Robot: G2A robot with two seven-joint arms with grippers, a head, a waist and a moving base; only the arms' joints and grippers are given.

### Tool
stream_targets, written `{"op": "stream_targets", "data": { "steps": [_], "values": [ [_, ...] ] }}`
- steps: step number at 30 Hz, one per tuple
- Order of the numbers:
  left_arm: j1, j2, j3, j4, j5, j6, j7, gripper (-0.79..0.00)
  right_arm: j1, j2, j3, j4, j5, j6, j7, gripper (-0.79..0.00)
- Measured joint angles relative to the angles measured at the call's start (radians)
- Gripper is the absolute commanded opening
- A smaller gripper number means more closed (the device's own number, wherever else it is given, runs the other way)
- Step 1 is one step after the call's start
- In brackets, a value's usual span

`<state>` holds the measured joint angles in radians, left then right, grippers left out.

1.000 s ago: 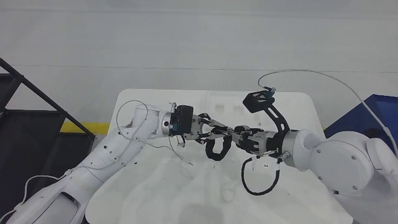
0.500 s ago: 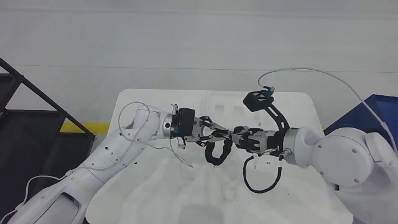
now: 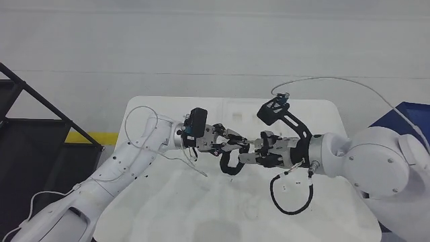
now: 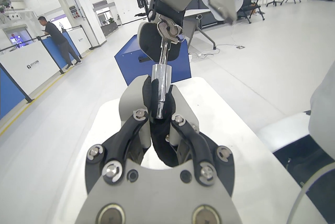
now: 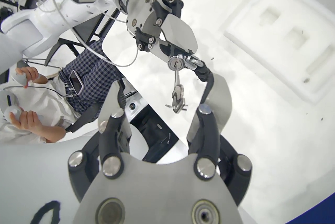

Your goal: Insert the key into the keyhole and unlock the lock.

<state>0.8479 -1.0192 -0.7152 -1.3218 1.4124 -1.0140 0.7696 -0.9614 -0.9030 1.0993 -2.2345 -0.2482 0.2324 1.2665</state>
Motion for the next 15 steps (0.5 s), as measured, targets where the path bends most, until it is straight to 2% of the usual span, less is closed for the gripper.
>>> {"op": "stream_targets", "data": {
  "steps": [5,9,12,15],
  "values": [
    [-0.028,0.022,0.077,-0.010,-0.236,0.002,-0.144,-0.785,-0.024,0.008,0.032,0.011,0.002,-0.169,-0.022,0.000],
    [-0.075,0.054,0.157,-0.038,-0.502,0.002,-0.316,-0.785,-0.052,0.015,0.060,0.010,0.013,-0.285,-0.030,0.000],
    [-0.114,0.078,0.198,-0.053,-0.687,0.002,-0.440,-0.785,-0.070,0.019,0.083,0.030,0.044,-0.338,-0.030,0.000],
    [-0.142,0.097,0.222,-0.068,-0.826,0.002,-0.545,-0.785,-0.081,0.021,0.098,0.047,0.061,-0.339,-0.047,0.000]
  ]
}}
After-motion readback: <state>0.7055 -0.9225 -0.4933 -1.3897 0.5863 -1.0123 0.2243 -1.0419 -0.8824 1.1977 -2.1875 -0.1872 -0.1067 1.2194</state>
